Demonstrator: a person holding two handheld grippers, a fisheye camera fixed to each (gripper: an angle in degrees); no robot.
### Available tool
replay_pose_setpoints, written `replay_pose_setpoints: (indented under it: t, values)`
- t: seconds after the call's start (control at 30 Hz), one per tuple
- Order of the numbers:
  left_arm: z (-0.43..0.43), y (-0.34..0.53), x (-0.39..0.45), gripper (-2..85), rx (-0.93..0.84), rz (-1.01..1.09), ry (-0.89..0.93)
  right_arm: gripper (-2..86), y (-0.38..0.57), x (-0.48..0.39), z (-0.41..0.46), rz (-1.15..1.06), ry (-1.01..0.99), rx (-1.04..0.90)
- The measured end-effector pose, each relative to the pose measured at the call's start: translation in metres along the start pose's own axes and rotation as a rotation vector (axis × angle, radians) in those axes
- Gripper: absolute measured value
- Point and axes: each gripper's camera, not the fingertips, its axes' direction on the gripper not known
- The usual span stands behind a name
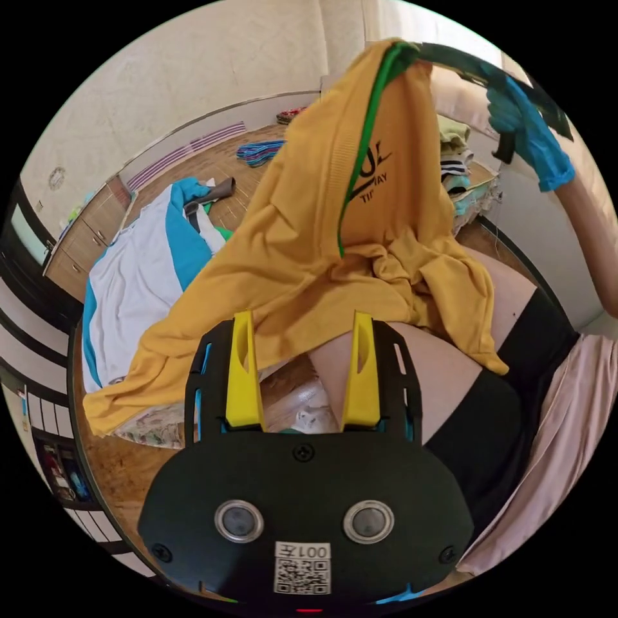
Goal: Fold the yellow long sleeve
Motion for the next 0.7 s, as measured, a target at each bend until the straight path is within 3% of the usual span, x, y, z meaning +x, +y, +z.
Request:
replay_pose_setpoints:
  t: [0.2, 0.33, 0.7]
  values:
    - [-0.006, 0.022, 0.035, 14.5, 0.083, -0.063, -0.163, 1.7, 0.003, -0.033, -0.059, -0.046, -0.006, 0.142]
    - [-0.014, 0.037, 0.058, 8.4, 0.165, -0.146, -0.310, 1.6, 0.006, -0.047, -0.104, -0.078, 0.046, 0.219]
    - [-0.116, 0.083, 0.106, -1.2, 0.486, -0.273, -0.432, 1.7, 0.015, -0.049, -0.224, -0.100, 0.078, 0.426]
